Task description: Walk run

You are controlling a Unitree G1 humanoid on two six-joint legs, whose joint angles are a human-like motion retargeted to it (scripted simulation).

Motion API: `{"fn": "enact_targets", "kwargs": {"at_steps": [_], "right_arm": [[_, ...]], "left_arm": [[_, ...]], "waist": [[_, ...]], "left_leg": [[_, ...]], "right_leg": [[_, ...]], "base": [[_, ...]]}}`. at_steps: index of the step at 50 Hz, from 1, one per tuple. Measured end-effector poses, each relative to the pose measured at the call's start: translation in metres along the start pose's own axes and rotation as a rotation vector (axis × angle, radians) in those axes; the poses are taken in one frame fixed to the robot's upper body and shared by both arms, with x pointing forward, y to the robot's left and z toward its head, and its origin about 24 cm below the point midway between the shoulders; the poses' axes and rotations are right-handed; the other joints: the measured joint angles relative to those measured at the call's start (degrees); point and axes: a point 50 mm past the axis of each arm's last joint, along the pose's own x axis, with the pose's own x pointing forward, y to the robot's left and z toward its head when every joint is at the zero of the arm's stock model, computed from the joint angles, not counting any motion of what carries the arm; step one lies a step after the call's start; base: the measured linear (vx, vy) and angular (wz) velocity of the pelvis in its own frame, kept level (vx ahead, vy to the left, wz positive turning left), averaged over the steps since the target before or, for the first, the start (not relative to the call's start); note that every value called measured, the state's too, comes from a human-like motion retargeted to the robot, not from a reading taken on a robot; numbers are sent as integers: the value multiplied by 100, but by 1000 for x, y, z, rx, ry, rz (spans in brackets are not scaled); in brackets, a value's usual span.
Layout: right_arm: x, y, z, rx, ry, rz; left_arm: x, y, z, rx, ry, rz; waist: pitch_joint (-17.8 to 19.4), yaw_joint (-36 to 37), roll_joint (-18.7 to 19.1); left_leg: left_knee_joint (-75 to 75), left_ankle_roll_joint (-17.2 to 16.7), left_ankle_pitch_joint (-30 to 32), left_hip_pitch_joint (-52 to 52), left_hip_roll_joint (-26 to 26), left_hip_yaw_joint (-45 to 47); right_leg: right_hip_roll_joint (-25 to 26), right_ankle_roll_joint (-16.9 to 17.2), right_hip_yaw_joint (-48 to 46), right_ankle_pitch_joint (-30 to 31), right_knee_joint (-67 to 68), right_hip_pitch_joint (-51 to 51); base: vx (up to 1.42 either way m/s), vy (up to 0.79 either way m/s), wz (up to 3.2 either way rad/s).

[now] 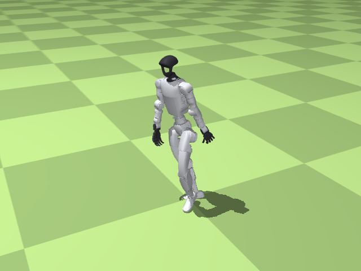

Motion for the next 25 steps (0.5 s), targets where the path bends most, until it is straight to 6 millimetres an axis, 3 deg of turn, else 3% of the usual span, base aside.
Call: {"fn": "enact_targets", "kwargs": {"at_steps": [2, 5, 8, 9, 10, 12, 15, 16, 17, 18, 20, 22, 25], "right_arm": [[-2, -3, 29, -44, -82, 14], [-8, -9, 67, -121, -204, 10], [-12, -10, 81, -189, -276, -5], [-11, -8, 77, -207, -277, -7], [-10, -6, 71, -222, -270, -6], [-6, -7, 40, -233, -197, -9], [-1, 3, -17, -246, -43, -22], [-1, 6, -34, -248, 25, -17], [-2, 8, -51, -249, 95, -9], [-4, 9, -66, -248, 169, 7], [-8, 13, -90, -237, 293, 37], [-13, 18, -109, -185, 368, 52], [-22, 24, -138, -52, 443, 70]], "left_arm": [[2, -7, -13, -67, 20, -32], [3, -14, -29, -134, 84, -69], [2, -14, -45, -148, 182, -99], [1, -13, -47, -143, 200, -99], [1, -11, -49, -134, 212, -95], [0, -5, -46, -98, 202, -64], [0, -1, -29, -85, 126, -12], [-1, 4, -20, -84, 97, 7], [-3, 11, -10, -80, 67, 28], [-6, 19, 1, -71, 35, 51], [-15, 38, 33, -42, -57, 116], [-30, 59, 70, 5, -177, 211], [-64, 91, 126, 98, -385, 349]], "waist": [[55, 267, 112], [128, 565, 156], [36, 509, 212], [-34, 447, 252], [-119, 369, 283], [-268, 522, 321], [-350, 607, 409], [-353, 475, 609], [-351, 346, 803], [-338, 224, 982], [-227, -66, 1166], [-145, -361, 1001], [-124, -724, 683]], "left_leg": [[-1101, -2, -92, -437, -98, -170], [-2498, -329, 37, -976, -365, -690], [-2816, -333, 27, -1151, -422, -631], [-2643, -134, 82, -1097, -401, -465], [-2392, 146, 165, -1030, -380, -295], [-2169, 449, 351, -872, -341, -518], [-1390, 640, -401, -599, -88, -1242], [-1420, 682, -578, -314, -6, -1367], [-1445, 700, -742, -39, 118, -1427], [-1458, 671, -878, 215, 326, -1359], [-1692, 647, -1032, 686, 223, -1642], [-2246, 590, -978, 1204, -111, -1615], [-2992, 606, -936, 1872, -652, -1504]], "right_leg": [[253, 153, 92, -113, -160, 384], [381, 343, 284, -277, -222, 859], [421, 672, 431, -153, -73, 1213], [453, 816, 444, 31, 20, 1318], [476, 968, 434, 260, 126, 1408], [533, 1047, 618, 1255, 510, 1527], [399, 723, 800, 3436, 1814, 1241], [385, 430, 407, 3774, 2367, 1158], [333, 143, 19, 3827, 2900, 1060], [206, -129, -359, 3308, 3391, 933], [-56, -342, -713, 2274, 4194, 365], [-437, -157, -582, 1729, 4621, -588], [-685, 10, -365, 1053, 4163, -1755]], "base": [[79, -14, -71], [120, -6, -54], [117, 1, 0], [154, 2, 22], [148, 0, 16], [149, 0, -41], [153, -2, -55], [119, -3, 5], [101, 0, 19], [109, -2, 23], [99, -8, 40], [61, -9, 59], [96, -12, 68]]}}
